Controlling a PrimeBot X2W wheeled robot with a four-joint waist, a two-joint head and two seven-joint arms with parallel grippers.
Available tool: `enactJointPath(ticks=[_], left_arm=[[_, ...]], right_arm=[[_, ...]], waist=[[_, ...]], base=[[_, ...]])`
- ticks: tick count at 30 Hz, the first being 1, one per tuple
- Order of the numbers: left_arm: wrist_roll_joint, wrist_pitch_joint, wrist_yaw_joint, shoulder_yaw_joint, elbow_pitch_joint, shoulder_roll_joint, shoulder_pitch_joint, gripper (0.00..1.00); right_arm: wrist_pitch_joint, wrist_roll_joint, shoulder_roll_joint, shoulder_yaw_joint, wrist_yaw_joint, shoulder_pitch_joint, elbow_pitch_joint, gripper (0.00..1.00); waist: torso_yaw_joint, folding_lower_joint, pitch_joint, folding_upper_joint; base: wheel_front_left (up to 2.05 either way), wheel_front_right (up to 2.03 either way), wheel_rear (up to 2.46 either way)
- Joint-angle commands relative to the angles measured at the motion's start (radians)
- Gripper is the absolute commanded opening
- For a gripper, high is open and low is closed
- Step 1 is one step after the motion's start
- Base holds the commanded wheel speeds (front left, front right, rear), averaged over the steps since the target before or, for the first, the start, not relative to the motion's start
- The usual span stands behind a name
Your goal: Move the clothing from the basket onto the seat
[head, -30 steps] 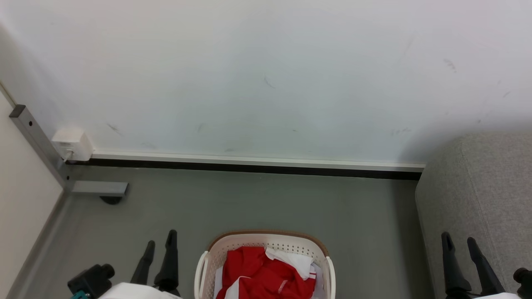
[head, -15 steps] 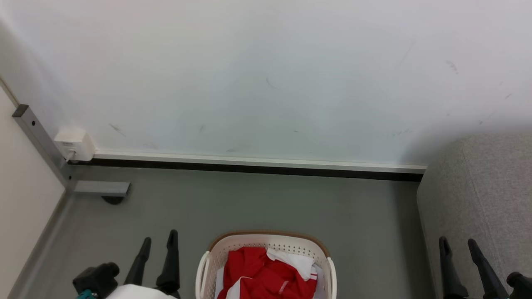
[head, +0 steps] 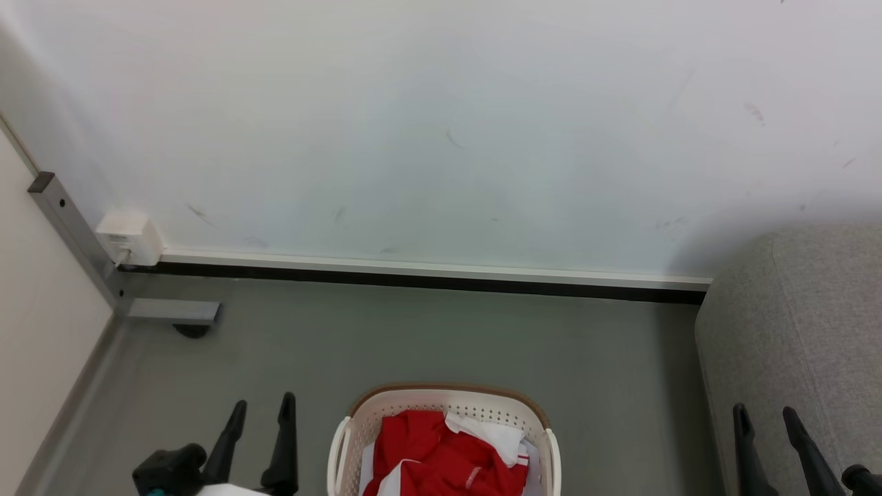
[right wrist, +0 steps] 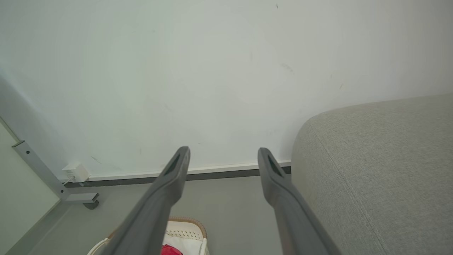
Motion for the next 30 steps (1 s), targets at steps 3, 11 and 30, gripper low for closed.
enactJointPath(ticks=[3, 11, 30], left_arm=[[0.059, -0.015, -0.005, 0.007, 0.004, 0.01, 0.005, 1.0], [0.134, -0.032, -0.005, 0.012, 0.014, 0.011, 0.008, 1.0], [0.254, -0.066, -0.013, 0.02, 0.035, 0.008, 0.016, 1.0]], right_arm=[[-0.016, -0.026, -0.007, 0.002, -0.001, 0.009, 0.006, 1.0], [-0.032, -0.072, -0.01, -0.002, -0.002, 0.019, 0.016, 1.0], [-0.067, -0.144, -0.001, -0.02, -0.002, 0.035, 0.036, 1.0]], waist=[[0.002, 0.0, -0.001, 0.0], [0.008, 0.0, -0.005, 0.0], [0.019, 0.0, -0.015, 0.0]], base=[[0.0, 0.0, 0.0], [0.0, 0.0, 0.0], [0.0, 0.0, 0.0]])
